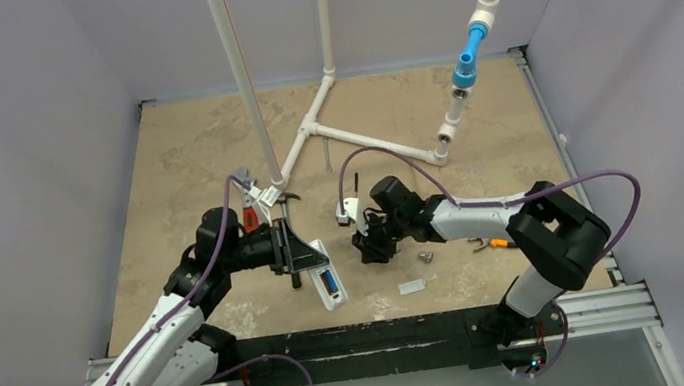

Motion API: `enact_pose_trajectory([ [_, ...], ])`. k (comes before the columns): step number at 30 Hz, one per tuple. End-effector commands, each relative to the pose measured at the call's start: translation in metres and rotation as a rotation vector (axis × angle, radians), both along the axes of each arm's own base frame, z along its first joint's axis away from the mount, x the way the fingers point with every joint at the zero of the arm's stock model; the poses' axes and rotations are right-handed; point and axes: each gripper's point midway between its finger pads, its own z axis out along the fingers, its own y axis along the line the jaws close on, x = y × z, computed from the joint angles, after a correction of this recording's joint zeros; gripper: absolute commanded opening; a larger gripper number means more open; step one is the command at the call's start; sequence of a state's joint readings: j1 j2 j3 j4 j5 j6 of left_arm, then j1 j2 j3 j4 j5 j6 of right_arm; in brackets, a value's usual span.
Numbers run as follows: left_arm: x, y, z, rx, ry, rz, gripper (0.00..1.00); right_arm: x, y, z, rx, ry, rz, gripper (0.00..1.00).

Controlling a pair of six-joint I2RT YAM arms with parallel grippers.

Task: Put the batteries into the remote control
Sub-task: Pick up the battery from the center of the board.

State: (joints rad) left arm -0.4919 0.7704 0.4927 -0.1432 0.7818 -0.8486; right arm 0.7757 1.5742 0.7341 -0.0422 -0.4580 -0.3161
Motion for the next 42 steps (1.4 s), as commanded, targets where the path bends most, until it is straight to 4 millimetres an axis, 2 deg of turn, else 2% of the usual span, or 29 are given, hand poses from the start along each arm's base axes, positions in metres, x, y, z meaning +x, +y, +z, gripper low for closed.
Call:
enact_pose_trajectory([
  [1, 0.000, -0.002, 0.009, -0.028, -0.042, -0.022, 0.00, 0.002, -0.005, 0.006, -0.026, 0.038, -0.092, 0.31],
  [13, 0.001, -0.002, 0.009, -0.028, -0.039, -0.025, 0.00, 0.011, -0.008, -0.001, -0.105, 0.086, -0.177, 0.34],
  [17, 0.001, -0.003, 0.010, -0.028, -0.040, -0.025, 0.00, 0.013, -0.007, 0.005, -0.112, 0.068, -0.156, 0.35],
  [22, 0.002, -0.003, 0.011, -0.029, -0.041, -0.027, 0.00, 0.017, -0.011, 0.017, -0.169, -0.003, -0.068, 0.40],
  [25, 0.002, -0.003, 0.012, -0.031, -0.044, -0.027, 0.00, 0.013, -0.007, 0.027, -0.131, -0.043, 0.012, 0.42],
  [28, 0.002, -0.003, 0.011, -0.029, -0.041, -0.027, 0.00, 0.008, -0.007, 0.033, -0.111, -0.092, 0.107, 0.49],
  [38, 0.001, -0.003, 0.009, -0.029, -0.039, -0.026, 0.00, 0.004, -0.023, 0.022, -0.195, -0.217, 0.365, 0.49],
  [42, 0.001, -0.002, 0.010, -0.030, -0.043, -0.023, 0.00, 0.010, -0.025, 0.019, -0.215, -0.265, 0.400, 0.49],
])
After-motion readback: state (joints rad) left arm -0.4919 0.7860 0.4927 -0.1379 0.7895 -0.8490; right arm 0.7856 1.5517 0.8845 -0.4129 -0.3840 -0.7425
